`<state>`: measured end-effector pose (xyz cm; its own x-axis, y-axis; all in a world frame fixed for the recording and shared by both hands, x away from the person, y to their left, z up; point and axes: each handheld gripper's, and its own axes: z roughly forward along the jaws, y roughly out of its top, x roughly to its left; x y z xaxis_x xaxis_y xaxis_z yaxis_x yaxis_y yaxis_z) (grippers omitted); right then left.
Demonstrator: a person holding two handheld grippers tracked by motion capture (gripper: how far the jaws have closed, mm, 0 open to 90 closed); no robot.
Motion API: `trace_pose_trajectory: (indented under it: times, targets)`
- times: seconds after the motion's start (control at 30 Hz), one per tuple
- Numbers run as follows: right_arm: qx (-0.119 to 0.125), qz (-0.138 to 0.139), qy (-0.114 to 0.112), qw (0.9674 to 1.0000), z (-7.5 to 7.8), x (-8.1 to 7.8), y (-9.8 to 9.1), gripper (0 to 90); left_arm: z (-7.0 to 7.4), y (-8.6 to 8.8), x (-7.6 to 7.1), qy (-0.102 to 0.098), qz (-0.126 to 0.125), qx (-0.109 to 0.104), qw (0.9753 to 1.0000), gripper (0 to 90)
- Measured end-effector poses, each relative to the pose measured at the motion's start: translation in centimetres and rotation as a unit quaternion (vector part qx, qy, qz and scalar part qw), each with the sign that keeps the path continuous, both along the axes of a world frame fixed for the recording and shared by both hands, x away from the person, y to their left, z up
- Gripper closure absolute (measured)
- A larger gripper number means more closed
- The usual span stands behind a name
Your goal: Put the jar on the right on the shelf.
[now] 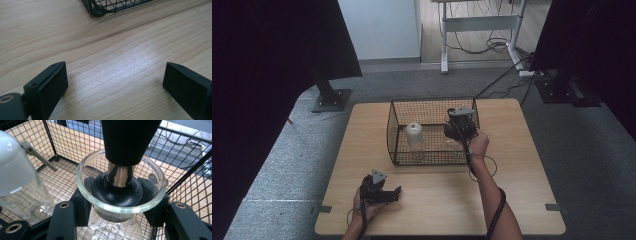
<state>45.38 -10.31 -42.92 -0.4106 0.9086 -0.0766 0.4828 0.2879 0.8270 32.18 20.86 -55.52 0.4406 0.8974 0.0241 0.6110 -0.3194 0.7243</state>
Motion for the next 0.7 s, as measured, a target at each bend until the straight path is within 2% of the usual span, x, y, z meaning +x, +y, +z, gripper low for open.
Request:
trace_pose_trajectory:
  times: [0.43,0.7]
  targets:
    - [-0.015,0.005,0.023,0.9996,-1.5,0.5,0.6,47.4,0.0,0.0,0.0,0.000,0.000,-0.001,1.0000,5.6]
    - [-0.019,0.007,0.028,0.9994,-2.0,0.6,0.7,47.3,0.0,0.0,0.0,0.000,0.000,-0.001,1.0000,5.6]
